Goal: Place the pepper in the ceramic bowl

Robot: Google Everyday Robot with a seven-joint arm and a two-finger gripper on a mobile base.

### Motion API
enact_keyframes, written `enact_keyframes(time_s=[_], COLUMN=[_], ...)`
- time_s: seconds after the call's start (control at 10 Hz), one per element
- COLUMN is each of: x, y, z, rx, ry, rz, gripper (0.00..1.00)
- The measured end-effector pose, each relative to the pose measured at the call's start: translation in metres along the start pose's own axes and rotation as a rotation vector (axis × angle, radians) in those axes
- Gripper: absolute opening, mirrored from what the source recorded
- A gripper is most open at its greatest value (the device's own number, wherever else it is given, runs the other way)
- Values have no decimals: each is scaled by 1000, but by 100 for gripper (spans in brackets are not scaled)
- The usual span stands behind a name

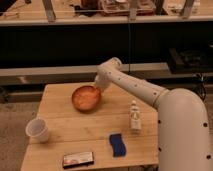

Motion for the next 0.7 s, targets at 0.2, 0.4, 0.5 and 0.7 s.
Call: enact_keyframes(time_s=[0.2,0.4,0.5,0.7], x=[0,0,0,1], y=[1,0,0,0], z=[0,1,1,1], rx=[-1,-2,-2,-3], ry=[0,1,2,4], rz=[2,4,4,7], gripper=[23,23,23,23])
